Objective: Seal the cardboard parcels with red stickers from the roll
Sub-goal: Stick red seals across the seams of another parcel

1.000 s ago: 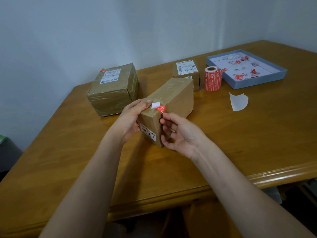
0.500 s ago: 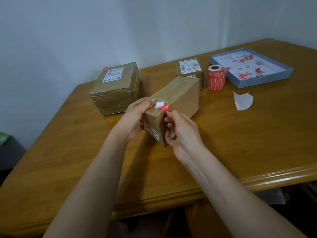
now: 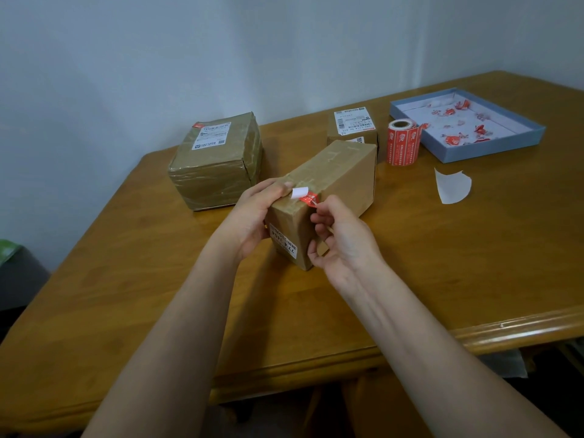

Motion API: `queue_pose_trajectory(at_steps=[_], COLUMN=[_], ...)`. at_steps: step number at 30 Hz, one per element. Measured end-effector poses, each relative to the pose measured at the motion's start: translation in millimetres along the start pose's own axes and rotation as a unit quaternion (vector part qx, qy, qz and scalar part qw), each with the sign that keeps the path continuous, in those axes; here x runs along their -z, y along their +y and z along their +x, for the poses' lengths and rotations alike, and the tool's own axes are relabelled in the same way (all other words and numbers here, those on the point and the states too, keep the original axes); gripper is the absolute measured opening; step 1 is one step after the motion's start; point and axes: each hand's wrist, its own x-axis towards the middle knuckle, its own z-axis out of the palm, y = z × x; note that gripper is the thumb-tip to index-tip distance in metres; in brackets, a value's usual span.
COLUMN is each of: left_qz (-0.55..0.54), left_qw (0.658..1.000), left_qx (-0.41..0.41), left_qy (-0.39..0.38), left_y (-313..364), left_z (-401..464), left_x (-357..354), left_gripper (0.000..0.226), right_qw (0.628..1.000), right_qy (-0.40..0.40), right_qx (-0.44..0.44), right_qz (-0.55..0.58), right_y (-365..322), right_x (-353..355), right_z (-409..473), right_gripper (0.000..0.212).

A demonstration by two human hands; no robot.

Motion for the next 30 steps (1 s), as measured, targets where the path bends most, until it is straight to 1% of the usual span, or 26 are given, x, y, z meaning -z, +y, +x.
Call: queue_pose_trajectory(at_steps=[8, 13, 15, 17, 20, 22, 24, 26, 30], left_qz=[-0.010, -0.009, -0.011, -0.013, -0.017, -0.023, -0.030, -0.030, -0.032], left_qw=[1.000, 1.000, 1.000, 1.000, 1.000, 1.000, 0.999, 0.999, 0.999], left_qx=[0.001, 0.002, 0.004, 0.005, 0.009, 0.011, 0.011, 0.011, 0.012], left_qy=[0.005, 0.002, 0.003, 0.002, -0.008, -0.009, -0.008, -0.008, -0.005], left_y=[1, 0, 0, 0, -1, 0, -1, -1, -2], left_z=[-1, 1, 0, 0, 1, 2, 2, 1, 0], left_x=[-3, -1, -2, -2, 0, 2, 2, 0, -1], left_gripper=[0.014, 0.016, 0.016, 0.016, 0.015, 0.014, 0.013, 0.013, 0.014], right_qw=[1.000, 0.997, 0.994, 0.985, 0.960, 0.961, 0.973, 0.974, 0.961], right_qy=[-0.009, -0.026, -0.033, -0.043, -0.062, -0.052, -0.022, -0.009, 0.013], right_qx=[0.027, 0.061, 0.097, 0.152, 0.222, 0.209, 0.160, 0.135, 0.155], right_qz=[-0.007, -0.025, -0.044, -0.073, -0.156, -0.175, -0.162, -0.180, -0.229], right_y=[2, 3, 4, 4, 1, -1, -3, -3, -6], right_x=[1, 5, 8, 11, 17, 22, 27, 28, 24], right_z=[-1, -3, -3, -4, -5, -4, -1, 1, 4], right_gripper=[0.003, 0.010, 0.016, 0.021, 0.012, 0.013, 0.026, 0.034, 0.032])
